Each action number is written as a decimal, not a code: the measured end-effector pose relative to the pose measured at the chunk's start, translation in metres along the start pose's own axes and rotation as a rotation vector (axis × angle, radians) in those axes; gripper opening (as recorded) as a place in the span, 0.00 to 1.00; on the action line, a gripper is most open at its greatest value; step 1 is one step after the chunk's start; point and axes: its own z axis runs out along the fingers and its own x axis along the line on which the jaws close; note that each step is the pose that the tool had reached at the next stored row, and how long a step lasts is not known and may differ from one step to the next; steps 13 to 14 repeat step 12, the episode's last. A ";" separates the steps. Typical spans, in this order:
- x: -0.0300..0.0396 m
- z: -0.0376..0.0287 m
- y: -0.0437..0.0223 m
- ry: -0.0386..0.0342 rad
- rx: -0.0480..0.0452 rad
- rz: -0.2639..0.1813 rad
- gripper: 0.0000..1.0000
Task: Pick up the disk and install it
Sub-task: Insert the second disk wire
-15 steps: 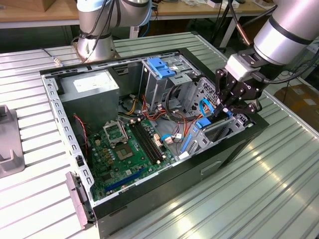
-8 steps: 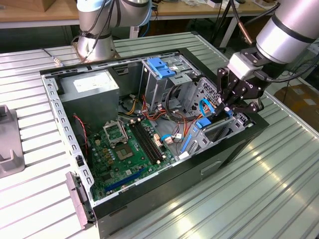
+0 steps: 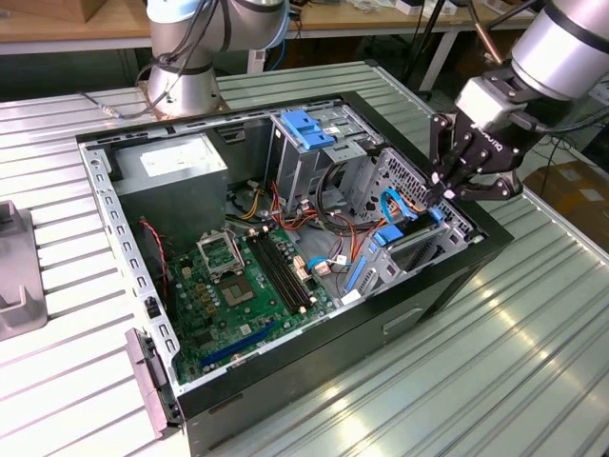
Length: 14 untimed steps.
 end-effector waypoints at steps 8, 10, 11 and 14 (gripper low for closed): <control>-0.0005 -0.0072 -0.0074 0.0000 -0.0060 0.001 0.10; -0.0005 -0.0072 -0.0074 0.0000 -0.0062 0.001 0.10; -0.0005 -0.0072 -0.0075 -0.0001 -0.0063 0.001 0.10; -0.0005 -0.0072 -0.0075 -0.0001 -0.0064 0.001 0.10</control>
